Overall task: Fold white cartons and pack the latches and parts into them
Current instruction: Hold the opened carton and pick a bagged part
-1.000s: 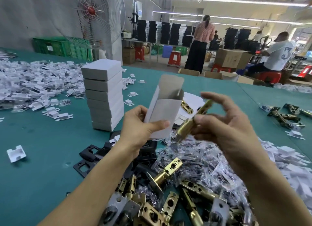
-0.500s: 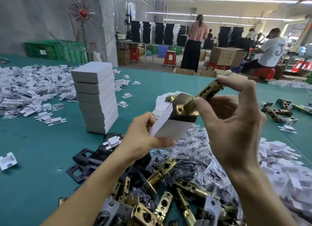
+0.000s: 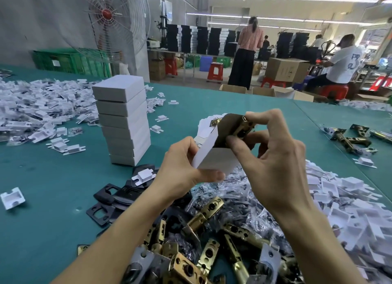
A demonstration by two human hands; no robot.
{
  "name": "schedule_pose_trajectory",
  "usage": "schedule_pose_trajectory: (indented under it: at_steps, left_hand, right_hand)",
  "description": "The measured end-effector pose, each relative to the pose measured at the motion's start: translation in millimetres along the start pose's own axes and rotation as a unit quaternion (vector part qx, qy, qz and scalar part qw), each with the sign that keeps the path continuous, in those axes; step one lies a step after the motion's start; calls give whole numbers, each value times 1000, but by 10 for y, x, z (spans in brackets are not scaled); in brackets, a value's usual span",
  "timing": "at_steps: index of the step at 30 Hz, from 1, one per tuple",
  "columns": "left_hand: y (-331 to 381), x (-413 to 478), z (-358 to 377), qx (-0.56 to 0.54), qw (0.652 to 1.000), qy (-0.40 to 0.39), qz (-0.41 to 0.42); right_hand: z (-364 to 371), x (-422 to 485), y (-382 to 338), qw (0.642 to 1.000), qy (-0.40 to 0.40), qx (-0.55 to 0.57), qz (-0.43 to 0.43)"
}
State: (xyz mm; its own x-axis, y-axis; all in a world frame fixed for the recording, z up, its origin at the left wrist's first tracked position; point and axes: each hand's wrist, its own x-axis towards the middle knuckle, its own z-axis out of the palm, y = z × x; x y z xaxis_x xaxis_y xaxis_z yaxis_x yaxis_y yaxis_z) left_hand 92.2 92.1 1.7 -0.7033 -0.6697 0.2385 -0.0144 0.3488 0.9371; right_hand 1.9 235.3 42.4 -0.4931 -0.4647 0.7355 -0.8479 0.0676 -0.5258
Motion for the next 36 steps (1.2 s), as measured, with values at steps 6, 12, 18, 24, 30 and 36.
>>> schedule_pose_trajectory:
  at_steps: [6,12,18,24,30,36]
  left_hand:
    - [3,-12,-1,-76,997,-13,-29]
    - [71,-6,-58,-197,979,-2,-53]
    - [66,-22,-30,-212,975,-62,-23]
    - [154,-93,-58,-234,951,-202,-7]
    - [161,-97,-88,-250,945,-205,-55]
    - [126,-74,-61,-272,946,-155,-83]
  right_hand:
    - [-3,19,38,997,-65,-22,-31]
    - [-71,55,129,1000,5,-12,-5]
    - [-44,55,180,975,-121,166,80]
    - [-18,54,228,950,-188,234,86]
    - [-81,71,190,936,-224,255,96]
    - [-170,90,353,972,-137,82,172]
